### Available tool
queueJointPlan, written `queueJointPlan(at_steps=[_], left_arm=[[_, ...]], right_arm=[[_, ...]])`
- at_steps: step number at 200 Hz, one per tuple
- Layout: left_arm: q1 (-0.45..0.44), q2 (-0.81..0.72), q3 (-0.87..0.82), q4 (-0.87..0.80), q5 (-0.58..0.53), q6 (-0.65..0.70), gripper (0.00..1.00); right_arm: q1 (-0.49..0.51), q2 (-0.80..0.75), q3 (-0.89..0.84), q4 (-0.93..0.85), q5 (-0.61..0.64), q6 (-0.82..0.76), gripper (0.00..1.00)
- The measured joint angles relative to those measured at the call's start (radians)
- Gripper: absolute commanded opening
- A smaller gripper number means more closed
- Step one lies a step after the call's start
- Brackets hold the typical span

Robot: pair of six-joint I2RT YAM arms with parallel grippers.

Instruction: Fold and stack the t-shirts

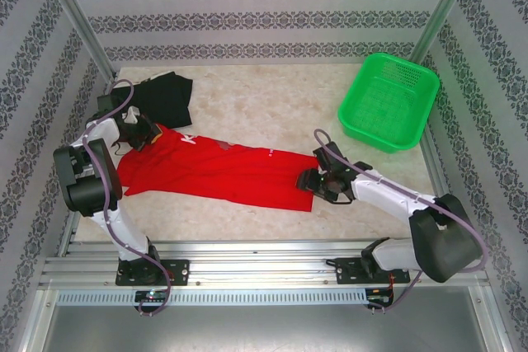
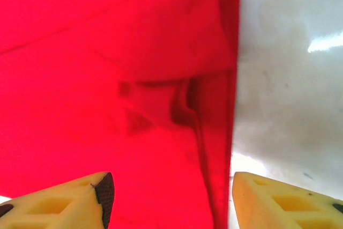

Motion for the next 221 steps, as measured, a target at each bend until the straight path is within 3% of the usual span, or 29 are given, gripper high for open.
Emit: queueJointPlan(at_steps=[8, 17, 39, 64, 161, 221], left_arm=[[0.003, 0.004, 0.0, 0.0, 0.005, 0.0, 0.0], [0.006, 0.009, 0.0, 0.0, 0.011, 0.0, 0.0], [0.014, 0.018, 0.0, 0.0, 0.025, -0.001, 0.0], [0.029, 0.018, 0.0, 0.0, 0.045, -0.001, 0.0], [0.068, 0.032, -0.002, -0.005, 0.113, -0.004, 0.0], [0.063, 0.182, 0.103, -0.072, 0.158, -0.003, 0.01]], right_arm=[[0.012, 0.022, 0.0, -0.005, 0.002, 0.009, 0.58], [0.031, 0.063, 0.008, -0.007, 0.005, 0.01, 0.5], [0.063, 0.15, 0.078, -0.099, 0.077, 0.017, 0.12], [0.063, 0.158, 0.099, -0.126, 0.101, 0.028, 0.0], [-0.047, 0.021, 0.06, -0.348, 0.168, -0.015, 0.0], [-0.105, -0.019, 0.048, -0.395, 0.201, -0.074, 0.0]])
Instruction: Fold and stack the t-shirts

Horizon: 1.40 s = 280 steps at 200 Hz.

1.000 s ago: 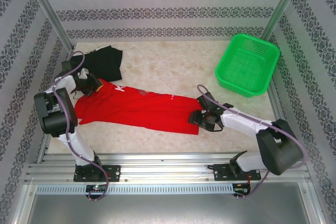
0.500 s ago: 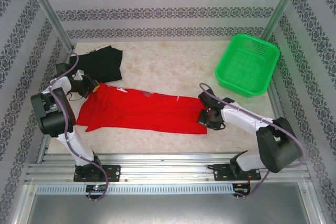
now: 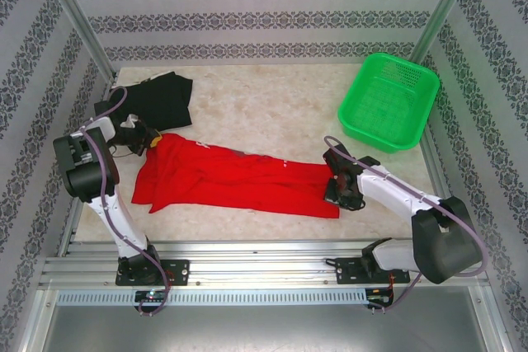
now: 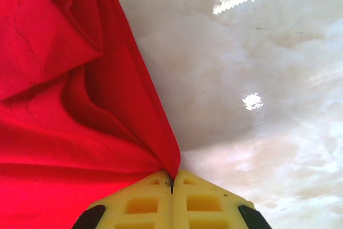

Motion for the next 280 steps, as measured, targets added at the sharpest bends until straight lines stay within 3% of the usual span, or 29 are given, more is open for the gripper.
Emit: queueJointPlan(at_steps=[43, 66, 89, 108, 125, 142, 163, 187, 280], left_arm=[[-0.031, 0.059, 0.097, 0.019, 0.08, -0.028, 0.27], [-0.043, 0.061, 0.1, 0.103, 0.11, -0.082, 0.36], [-0.045, 0.057, 0.097, 0.183, 0.121, -0.145, 0.43], [-0.045, 0.02, 0.084, 0.209, 0.117, -0.171, 0.52], [-0.047, -0.081, 0.055, 0.156, 0.074, -0.128, 0.57], [-0.05, -0.209, 0.05, 0.047, 0.016, -0.046, 0.63], [-0.068, -0.351, 0.021, -0.063, -0.064, 0.058, 0.64], [-0.096, -0.41, -0.075, -0.13, -0.125, 0.131, 0.62], [-0.27, -0.146, -0.08, -0.163, -0.328, 0.197, 0.47]], right_arm=[[-0.007, 0.003, -0.001, -0.031, 0.02, -0.03, 0.0], [-0.017, 0.003, -0.005, -0.061, 0.039, -0.041, 0.02], [-0.016, 0.003, -0.008, -0.072, 0.047, -0.049, 0.2], [-0.017, 0.003, -0.008, -0.084, 0.053, -0.05, 0.41], [-0.017, -0.007, -0.007, -0.096, 0.054, -0.045, 0.51], [-0.017, -0.046, -0.005, -0.109, 0.049, -0.053, 0.69], [-0.016, -0.122, 0.011, -0.113, 0.03, -0.061, 0.83], [-0.016, -0.203, 0.043, -0.098, -0.009, -0.079, 0.85], [0.045, -0.221, 0.02, -0.045, -0.113, -0.079, 0.83]])
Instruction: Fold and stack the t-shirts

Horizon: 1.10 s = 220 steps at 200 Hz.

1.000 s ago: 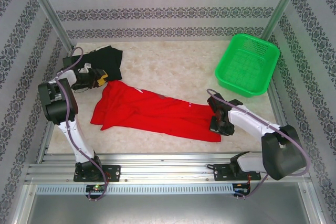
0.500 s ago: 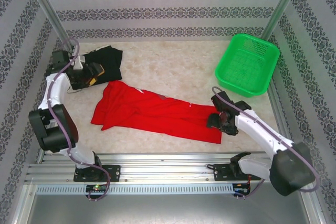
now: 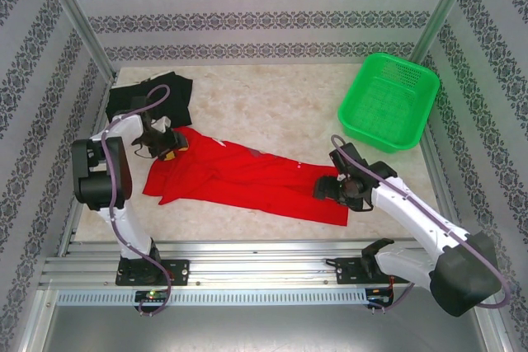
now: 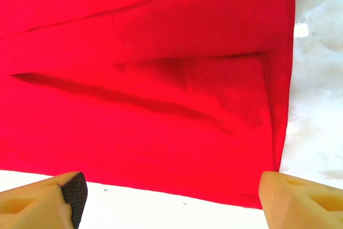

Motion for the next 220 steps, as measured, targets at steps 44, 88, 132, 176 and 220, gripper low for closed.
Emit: queueJointPlan(at_steps=[44, 88, 132, 176, 220], left_arm=[[-0.021, -0.011, 0.048, -0.002, -0.101, -0.003, 0.48], [-0.035, -0.113, 0.076, -0.005, -0.163, 0.001, 0.47], [-0.043, -0.033, 0.076, -0.003, -0.176, 0.002, 0.46], [-0.066, 0.038, 0.08, -0.003, -0.18, 0.013, 0.39], [-0.068, 0.067, 0.1, -0.016, -0.225, 0.031, 0.41]], right_arm=[[0.033, 0.002, -0.02, 0.006, -0.011, 0.022, 0.83], [0.037, 0.015, -0.05, 0.028, -0.018, 0.037, 0.82], [0.039, 0.029, -0.05, 0.047, -0.018, 0.04, 0.82], [0.05, 0.056, -0.059, 0.058, -0.017, 0.056, 0.82], [0.05, 0.09, -0.076, 0.058, -0.013, 0.067, 0.81]])
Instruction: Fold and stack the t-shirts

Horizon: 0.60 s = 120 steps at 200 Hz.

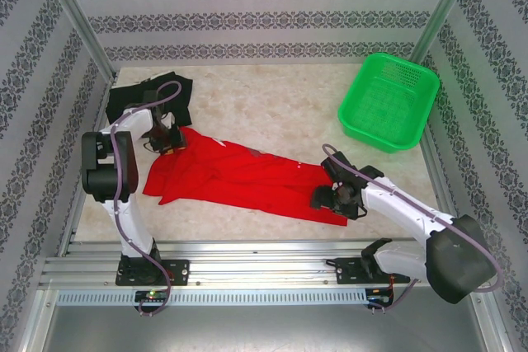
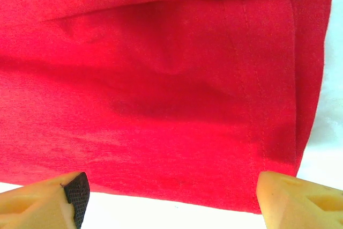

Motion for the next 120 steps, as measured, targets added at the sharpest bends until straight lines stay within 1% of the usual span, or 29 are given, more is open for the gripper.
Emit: queueJointPlan(at_steps=[40, 52, 120], left_arm=[[0.0, -0.107, 0.003, -0.016, -0.057, 0.007, 0.42], [0.0, -0.118, 0.012, -0.018, -0.063, 0.008, 0.42], [-0.004, -0.029, -0.002, 0.002, -0.051, 0.006, 0.42]], right_arm=[[0.0, 0.005, -0.011, 0.012, 0.001, 0.015, 0.81], [0.0, 0.006, -0.011, 0.015, 0.003, 0.016, 0.81], [0.0, 0.02, -0.011, 0.024, 0.015, 0.02, 0.82]])
